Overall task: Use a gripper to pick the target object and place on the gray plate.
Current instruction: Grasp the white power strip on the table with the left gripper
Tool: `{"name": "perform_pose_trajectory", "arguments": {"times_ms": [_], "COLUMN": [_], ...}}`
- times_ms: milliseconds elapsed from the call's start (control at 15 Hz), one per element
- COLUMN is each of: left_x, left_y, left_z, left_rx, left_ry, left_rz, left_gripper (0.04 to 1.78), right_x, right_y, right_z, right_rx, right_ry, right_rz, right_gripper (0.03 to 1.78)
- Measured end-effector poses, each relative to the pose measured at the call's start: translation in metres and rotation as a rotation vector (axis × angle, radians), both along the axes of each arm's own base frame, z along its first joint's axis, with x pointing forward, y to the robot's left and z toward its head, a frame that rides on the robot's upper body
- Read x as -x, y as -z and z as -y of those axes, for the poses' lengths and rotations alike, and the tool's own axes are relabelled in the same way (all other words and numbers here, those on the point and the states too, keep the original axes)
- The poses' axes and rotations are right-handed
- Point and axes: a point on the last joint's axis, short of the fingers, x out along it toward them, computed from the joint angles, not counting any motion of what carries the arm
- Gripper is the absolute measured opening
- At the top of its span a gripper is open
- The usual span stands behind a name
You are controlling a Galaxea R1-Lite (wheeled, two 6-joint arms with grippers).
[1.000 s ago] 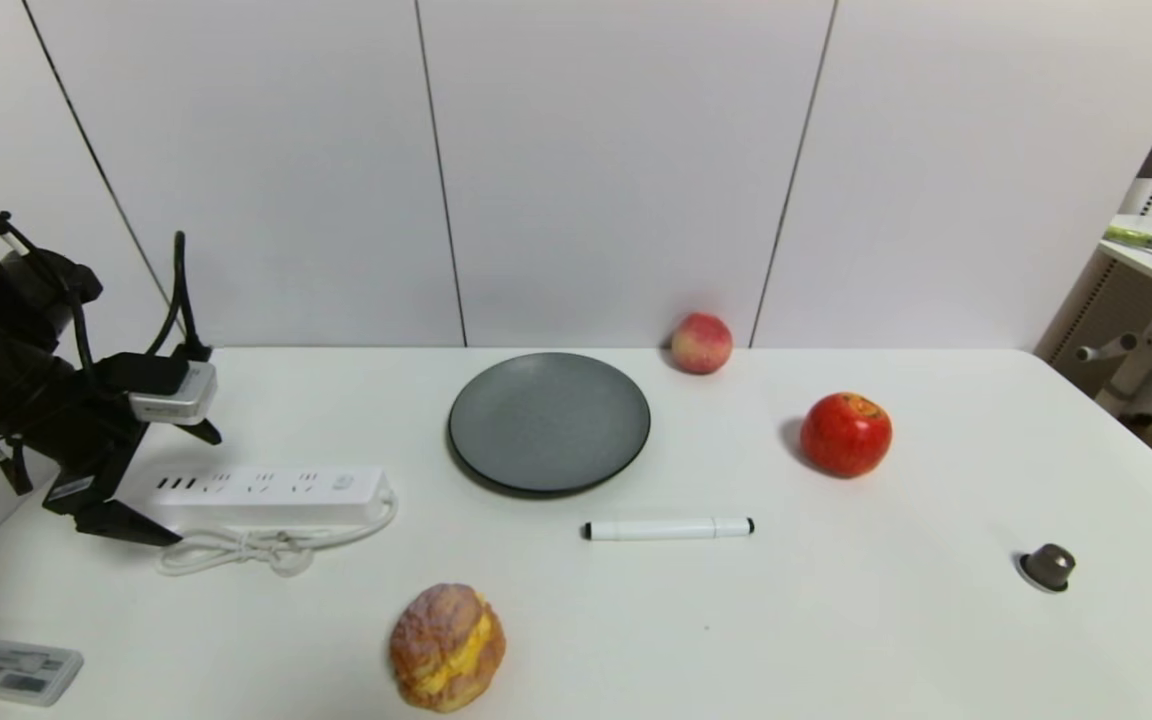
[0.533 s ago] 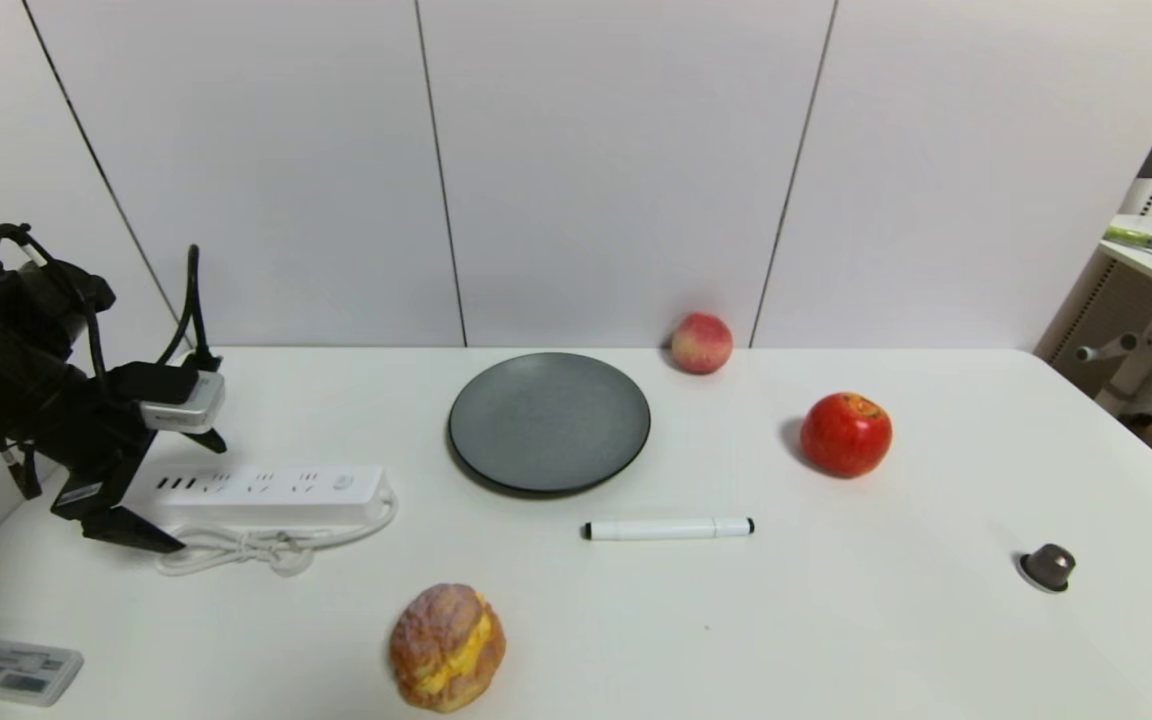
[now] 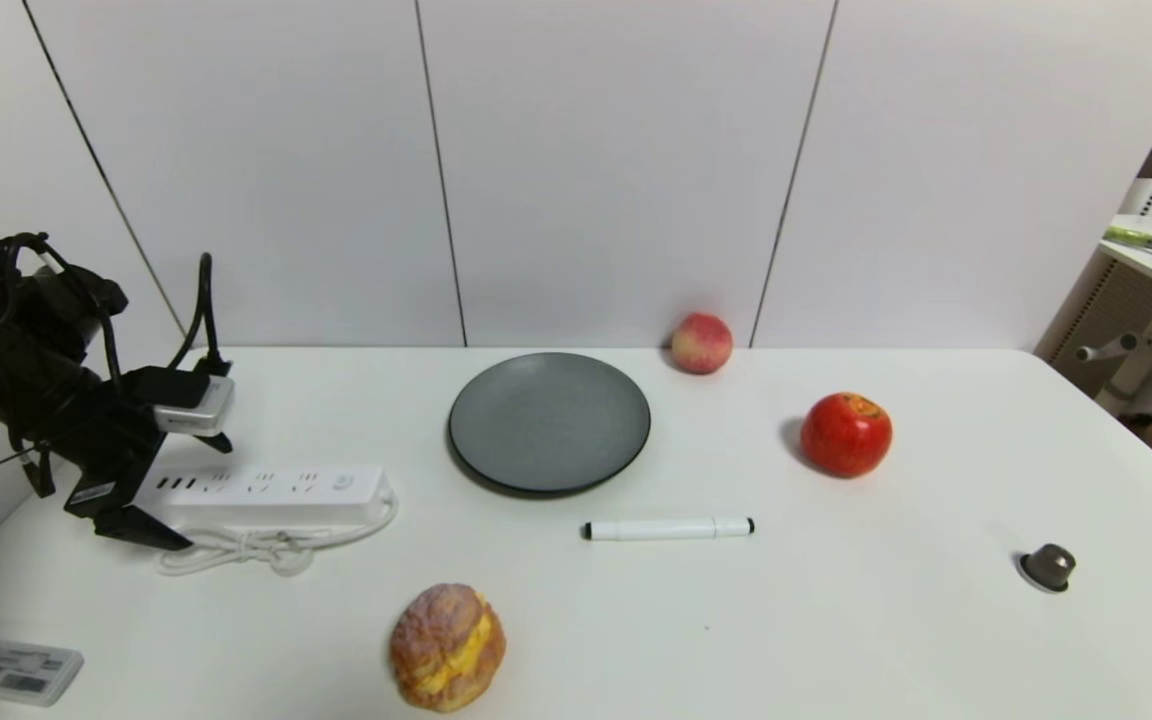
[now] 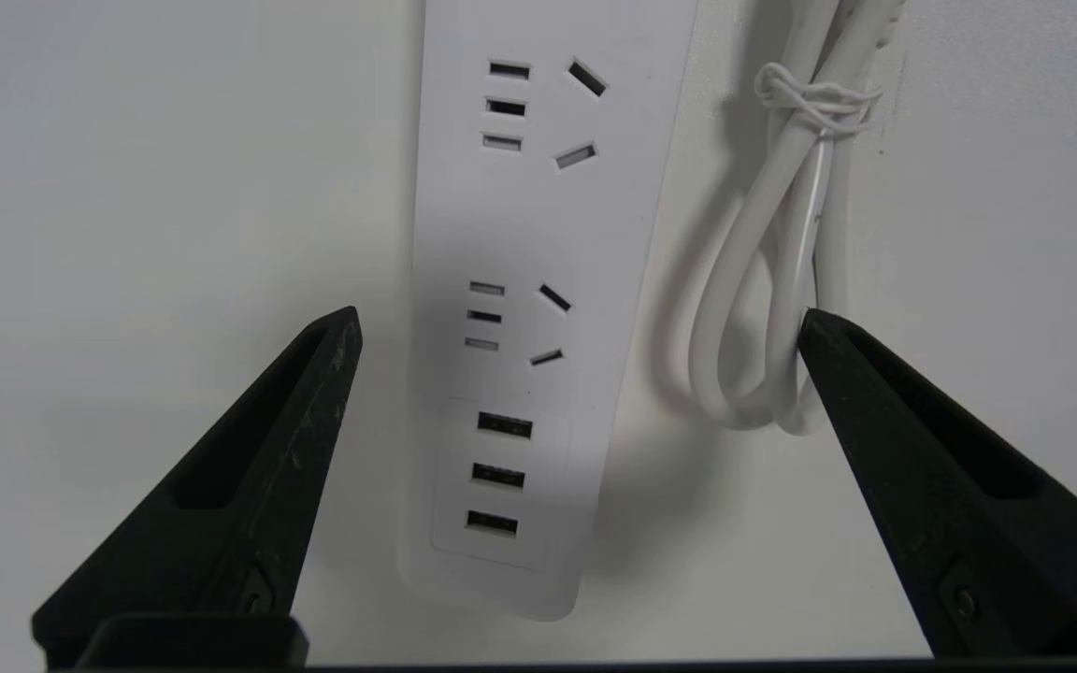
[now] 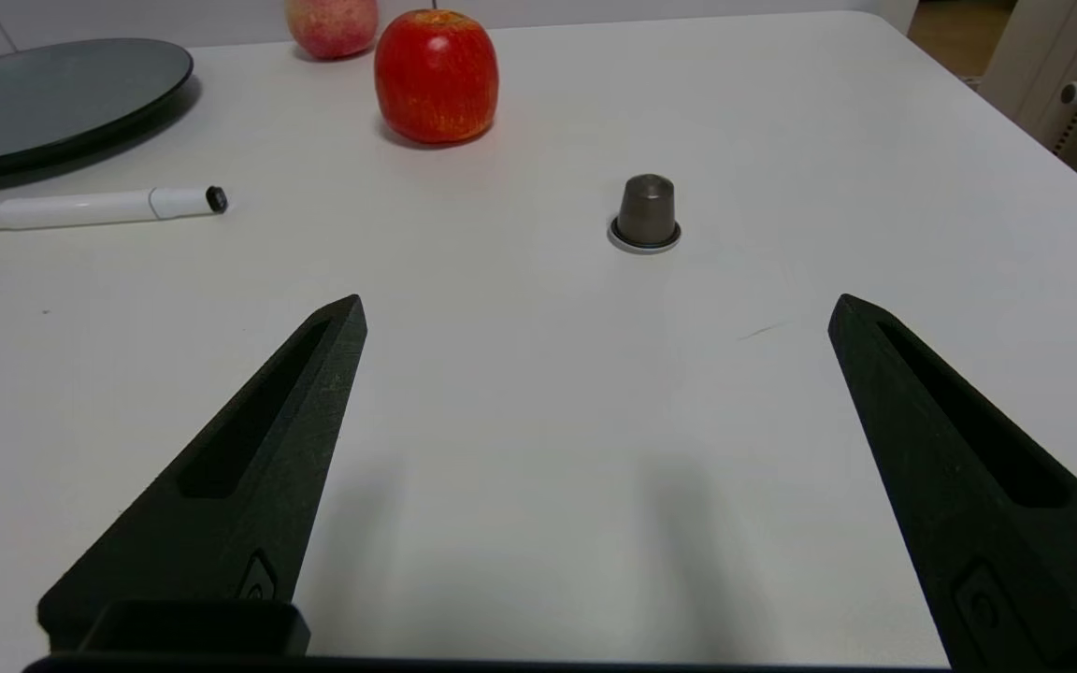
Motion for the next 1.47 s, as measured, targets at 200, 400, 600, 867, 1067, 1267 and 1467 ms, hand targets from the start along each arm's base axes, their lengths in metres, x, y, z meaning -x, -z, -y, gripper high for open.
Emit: {"name": "perform_pose_trajectory", "arguments": {"times_ms": [200, 400, 600, 867, 1067, 1267, 1467], "left_x": [-0.002, -0.003, -0.004, -0.007, -0.01, -0.013, -0.016], "left_y": [0.003, 0.004, 0.006, 0.01, 0.014, 0.018, 0.021], "left_z": [0.001, 0.002, 0.004, 0.007, 0.008, 0.007, 0.007], "left_rx": [0.001, 0.001, 0.003, 0.006, 0.004, -0.001, -0.001], "left_ry": [0.003, 0.008, 0.014, 0.02, 0.022, 0.018, 0.021], "left_rz": [-0.005, -0.011, -0.017, -0.026, -0.038, -0.051, -0.056], "left_gripper": [1.69, 1.69, 1.69, 1.69, 1.69, 1.69, 1.69], "right_x": [0.0, 0.0, 0.0, 0.0, 0.0, 0.0, 0.0], "right_y": [0.0, 0.0, 0.0, 0.0, 0.0, 0.0, 0.0], "right_z": [0.0, 0.0, 0.0, 0.0, 0.0, 0.0, 0.0], "right_rx": [0.0, 0.0, 0.0, 0.0, 0.0, 0.0, 0.0], "right_ry": [0.0, 0.0, 0.0, 0.0, 0.0, 0.0, 0.0], "right_rz": [0.0, 0.0, 0.0, 0.0, 0.0, 0.0, 0.0], "right_gripper": [1.71, 1.71, 1.71, 1.71, 1.71, 1.71, 1.71]}}
